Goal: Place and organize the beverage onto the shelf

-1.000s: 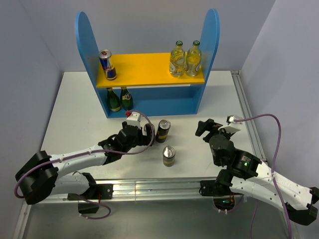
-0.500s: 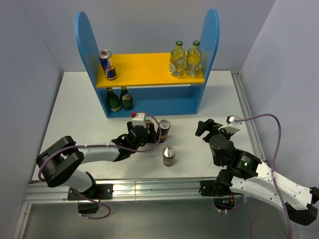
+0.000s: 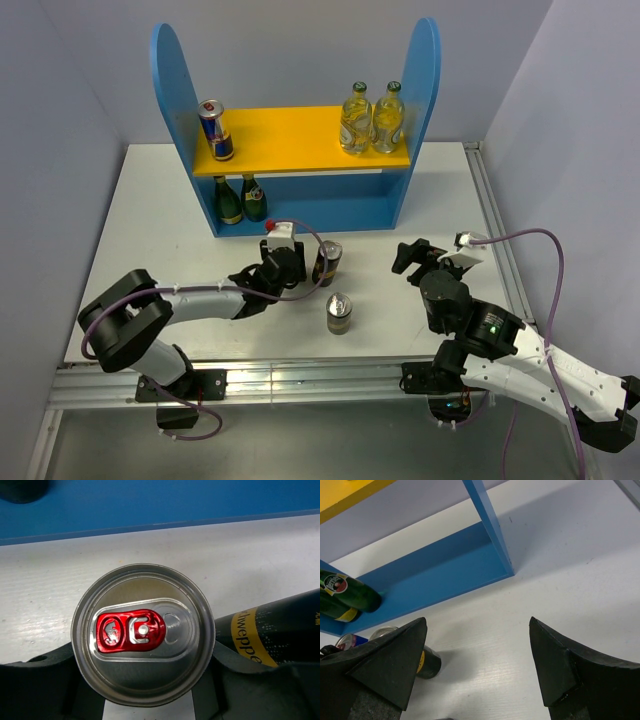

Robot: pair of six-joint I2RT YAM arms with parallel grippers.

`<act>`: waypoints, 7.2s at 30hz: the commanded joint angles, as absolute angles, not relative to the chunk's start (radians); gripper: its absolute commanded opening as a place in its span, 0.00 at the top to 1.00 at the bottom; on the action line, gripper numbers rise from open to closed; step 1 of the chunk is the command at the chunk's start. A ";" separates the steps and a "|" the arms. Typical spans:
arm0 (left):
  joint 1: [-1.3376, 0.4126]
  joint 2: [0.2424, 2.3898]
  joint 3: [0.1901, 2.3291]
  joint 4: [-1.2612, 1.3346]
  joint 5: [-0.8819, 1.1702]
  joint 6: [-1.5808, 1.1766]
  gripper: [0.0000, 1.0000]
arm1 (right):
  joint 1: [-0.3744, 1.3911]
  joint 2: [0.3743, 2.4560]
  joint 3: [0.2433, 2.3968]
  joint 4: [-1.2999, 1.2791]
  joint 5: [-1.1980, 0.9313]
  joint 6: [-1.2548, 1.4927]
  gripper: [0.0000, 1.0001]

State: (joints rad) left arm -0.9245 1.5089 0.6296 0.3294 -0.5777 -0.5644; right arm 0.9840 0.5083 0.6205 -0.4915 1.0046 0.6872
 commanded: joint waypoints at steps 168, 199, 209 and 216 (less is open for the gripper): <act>-0.752 2.002 1.272 0.675 -0.350 -0.298 1.00 | 0.988 0.549 0.609 -0.451 1.011 0.692 0.10; -0.756 2.099 1.287 0.750 -0.408 -0.301 0.05 | 0.989 0.569 0.609 -0.437 0.997 0.686 0.10; -0.795 2.057 1.209 0.750 -0.434 -0.304 0.01 | 0.988 0.563 0.607 -0.445 1.000 0.690 0.10; -0.802 2.008 1.131 0.750 -0.452 -0.319 0.01 | 0.988 0.546 0.604 -0.448 0.997 0.693 0.10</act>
